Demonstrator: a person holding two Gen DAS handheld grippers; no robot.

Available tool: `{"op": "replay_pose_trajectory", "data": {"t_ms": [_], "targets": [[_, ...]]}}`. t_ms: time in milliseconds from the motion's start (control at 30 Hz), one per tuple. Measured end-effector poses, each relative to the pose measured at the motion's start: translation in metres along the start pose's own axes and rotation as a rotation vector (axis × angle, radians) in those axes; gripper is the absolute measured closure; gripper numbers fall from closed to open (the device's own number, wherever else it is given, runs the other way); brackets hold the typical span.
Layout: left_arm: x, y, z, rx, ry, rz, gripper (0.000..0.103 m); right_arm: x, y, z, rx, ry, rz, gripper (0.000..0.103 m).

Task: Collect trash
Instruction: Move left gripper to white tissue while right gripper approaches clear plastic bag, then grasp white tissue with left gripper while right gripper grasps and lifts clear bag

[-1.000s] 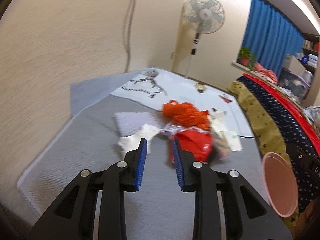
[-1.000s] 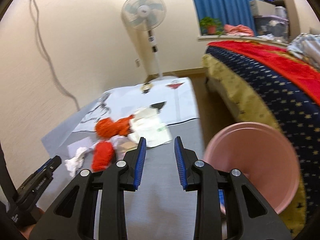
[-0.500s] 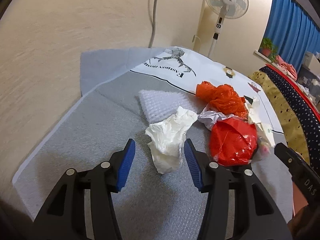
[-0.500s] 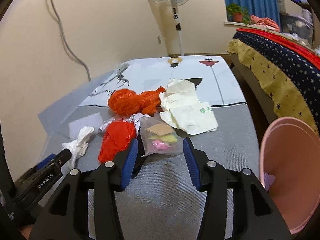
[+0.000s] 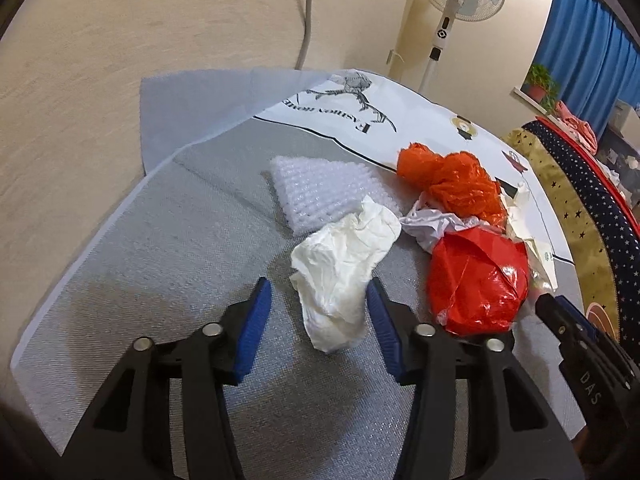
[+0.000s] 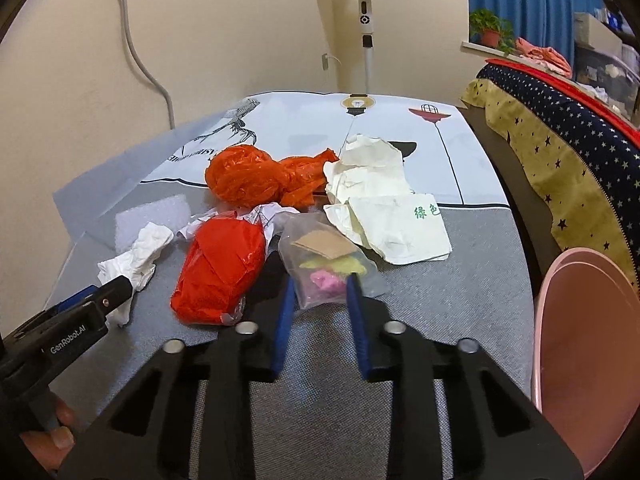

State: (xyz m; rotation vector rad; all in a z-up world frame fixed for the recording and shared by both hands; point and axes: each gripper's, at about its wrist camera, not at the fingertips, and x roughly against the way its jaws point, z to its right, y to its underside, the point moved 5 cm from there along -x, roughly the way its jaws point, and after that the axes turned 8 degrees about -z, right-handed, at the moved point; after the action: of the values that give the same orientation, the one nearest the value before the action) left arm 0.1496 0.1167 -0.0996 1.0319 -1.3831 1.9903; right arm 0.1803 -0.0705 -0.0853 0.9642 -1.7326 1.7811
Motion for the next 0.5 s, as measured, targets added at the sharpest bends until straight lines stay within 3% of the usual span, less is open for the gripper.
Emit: {"op": "replay_pose_trajectory", "data": {"t_ms": [100,200,500], "targets": [[0.002,0.001,0.000,0.005,0.019,0.001,0.078,0.009,-0.002,0.002,-0.003,-0.008,0.020,0.096],[0.006,0.000,0.001,0.004,0.032,0.011,0.088,0.021,-0.005,0.005,-0.013,-0.022,0.041,0.099],[0.031,0.004,0.006,-0.002,0.064,0.058,0.091,0.061,-0.002,0.019,-0.061,-0.032,0.090,0.100]]}}
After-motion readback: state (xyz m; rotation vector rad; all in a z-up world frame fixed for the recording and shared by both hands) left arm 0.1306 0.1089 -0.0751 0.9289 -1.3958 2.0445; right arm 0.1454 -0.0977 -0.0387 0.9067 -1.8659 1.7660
